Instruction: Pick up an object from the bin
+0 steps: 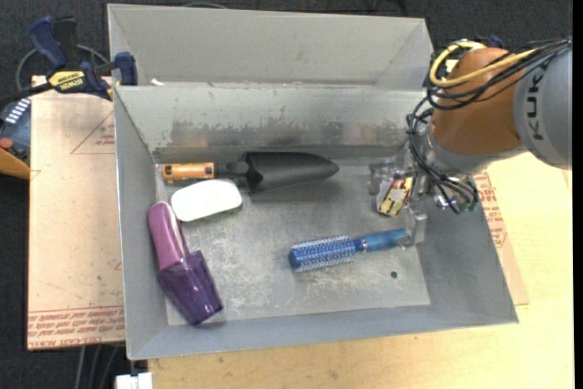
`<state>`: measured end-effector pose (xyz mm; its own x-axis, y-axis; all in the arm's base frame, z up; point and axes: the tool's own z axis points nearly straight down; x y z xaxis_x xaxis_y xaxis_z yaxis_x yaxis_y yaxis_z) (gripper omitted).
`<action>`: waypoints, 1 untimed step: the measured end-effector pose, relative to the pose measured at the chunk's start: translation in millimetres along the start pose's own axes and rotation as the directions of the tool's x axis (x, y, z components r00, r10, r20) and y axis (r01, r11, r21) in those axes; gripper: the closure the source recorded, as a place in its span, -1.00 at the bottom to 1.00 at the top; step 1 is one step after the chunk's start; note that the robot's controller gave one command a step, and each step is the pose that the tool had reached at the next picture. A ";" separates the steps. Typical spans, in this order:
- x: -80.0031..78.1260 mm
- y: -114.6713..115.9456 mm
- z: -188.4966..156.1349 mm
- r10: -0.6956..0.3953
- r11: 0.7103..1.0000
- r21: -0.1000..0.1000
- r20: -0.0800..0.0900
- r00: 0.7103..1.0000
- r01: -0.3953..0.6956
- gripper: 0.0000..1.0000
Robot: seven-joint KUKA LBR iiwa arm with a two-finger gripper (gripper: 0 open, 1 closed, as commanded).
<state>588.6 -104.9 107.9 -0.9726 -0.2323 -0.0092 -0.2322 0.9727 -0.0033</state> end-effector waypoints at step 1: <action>31.3 49.5 12.5 -0.241 0.971 -0.009 -0.008 0.971 0.241 -1.00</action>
Offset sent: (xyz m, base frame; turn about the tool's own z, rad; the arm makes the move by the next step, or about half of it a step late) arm -0.0661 0.0423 -0.0379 -0.2311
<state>546.8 -64.1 94.9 -0.8881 -0.4596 0.0003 -0.4596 0.8881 0.0032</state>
